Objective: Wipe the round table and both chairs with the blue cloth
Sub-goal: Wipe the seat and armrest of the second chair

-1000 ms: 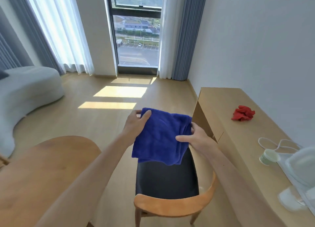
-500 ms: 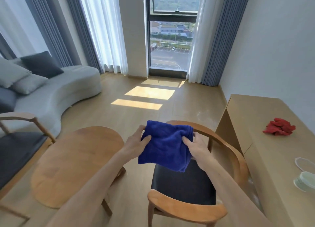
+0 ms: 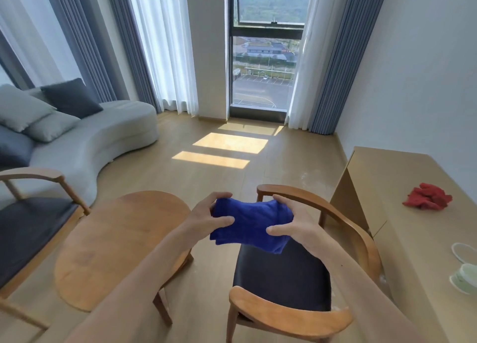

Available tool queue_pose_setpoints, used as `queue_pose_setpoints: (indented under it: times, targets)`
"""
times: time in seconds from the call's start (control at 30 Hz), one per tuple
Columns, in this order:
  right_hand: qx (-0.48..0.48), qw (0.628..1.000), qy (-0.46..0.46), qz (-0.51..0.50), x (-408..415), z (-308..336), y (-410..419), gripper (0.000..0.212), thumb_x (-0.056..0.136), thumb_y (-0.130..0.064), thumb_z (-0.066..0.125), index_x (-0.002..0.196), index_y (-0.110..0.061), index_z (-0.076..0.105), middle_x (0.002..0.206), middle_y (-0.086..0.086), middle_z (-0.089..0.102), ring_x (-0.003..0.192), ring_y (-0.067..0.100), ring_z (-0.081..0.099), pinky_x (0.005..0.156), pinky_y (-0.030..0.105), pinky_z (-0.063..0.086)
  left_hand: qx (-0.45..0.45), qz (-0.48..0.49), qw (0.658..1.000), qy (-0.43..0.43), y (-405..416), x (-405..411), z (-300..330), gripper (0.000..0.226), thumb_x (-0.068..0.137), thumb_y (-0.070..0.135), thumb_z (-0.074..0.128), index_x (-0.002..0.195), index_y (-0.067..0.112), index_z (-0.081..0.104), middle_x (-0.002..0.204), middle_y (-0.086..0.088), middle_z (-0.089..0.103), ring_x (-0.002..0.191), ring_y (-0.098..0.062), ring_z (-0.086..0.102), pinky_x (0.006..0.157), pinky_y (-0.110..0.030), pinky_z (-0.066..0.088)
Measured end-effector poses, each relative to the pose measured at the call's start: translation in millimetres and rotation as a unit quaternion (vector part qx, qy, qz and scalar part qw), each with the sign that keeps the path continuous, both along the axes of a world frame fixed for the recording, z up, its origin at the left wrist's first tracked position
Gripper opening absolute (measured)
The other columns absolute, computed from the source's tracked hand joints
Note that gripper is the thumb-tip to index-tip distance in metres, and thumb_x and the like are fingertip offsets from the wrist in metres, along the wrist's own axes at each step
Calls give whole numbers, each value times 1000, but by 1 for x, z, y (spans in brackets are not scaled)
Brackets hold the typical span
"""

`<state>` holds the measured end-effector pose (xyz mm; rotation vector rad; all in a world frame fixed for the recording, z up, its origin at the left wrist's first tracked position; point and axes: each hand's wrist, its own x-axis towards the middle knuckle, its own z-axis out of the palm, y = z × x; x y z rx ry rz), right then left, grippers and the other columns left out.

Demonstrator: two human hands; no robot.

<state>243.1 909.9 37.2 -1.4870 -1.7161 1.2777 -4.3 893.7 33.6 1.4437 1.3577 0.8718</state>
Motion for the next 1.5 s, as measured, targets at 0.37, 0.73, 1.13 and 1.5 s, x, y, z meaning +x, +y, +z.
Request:
queue_pose_setpoints:
  times: [0.37, 0.73, 1.13, 1.5]
  targets:
    - [138, 983, -117, 12, 9, -9, -13, 8, 87, -17, 68, 92, -17, 61, 93, 2, 66, 88, 15, 62, 82, 32, 50, 79, -89, 977, 175, 4, 4, -8, 24, 90, 14, 63, 112, 18, 54, 113, 1, 53, 101, -17, 56, 77, -21, 52]
    - [23, 987, 1, -160, 23, -73, -39, 30, 92, -23, 64, 120, -30, 55, 104, -22, 55, 94, 2, 56, 61, 5, 45, -201, -25, 968, -149, 12, 29, -70, 34, 86, 24, 70, 113, 25, 51, 114, -7, 63, 101, -22, 64, 71, -29, 58]
    - [-88, 976, -58, -188, 34, -135, -63, 17, 89, -22, 64, 103, -25, 56, 97, -8, 64, 86, 9, 63, 63, 13, 46, -239, 35, 967, -76, 17, 62, -138, 41, 84, -4, 58, 118, 20, 60, 109, -5, 64, 99, -21, 60, 73, -26, 52]
    - [-164, 961, -67, -212, 11, -165, -65, 10, 89, -25, 61, 95, -22, 53, 89, -5, 66, 79, 10, 64, 60, 17, 48, -253, 36, 966, -49, 26, 47, -174, 33, 88, 5, 61, 117, 21, 64, 105, -4, 69, 95, -21, 64, 67, -27, 54]
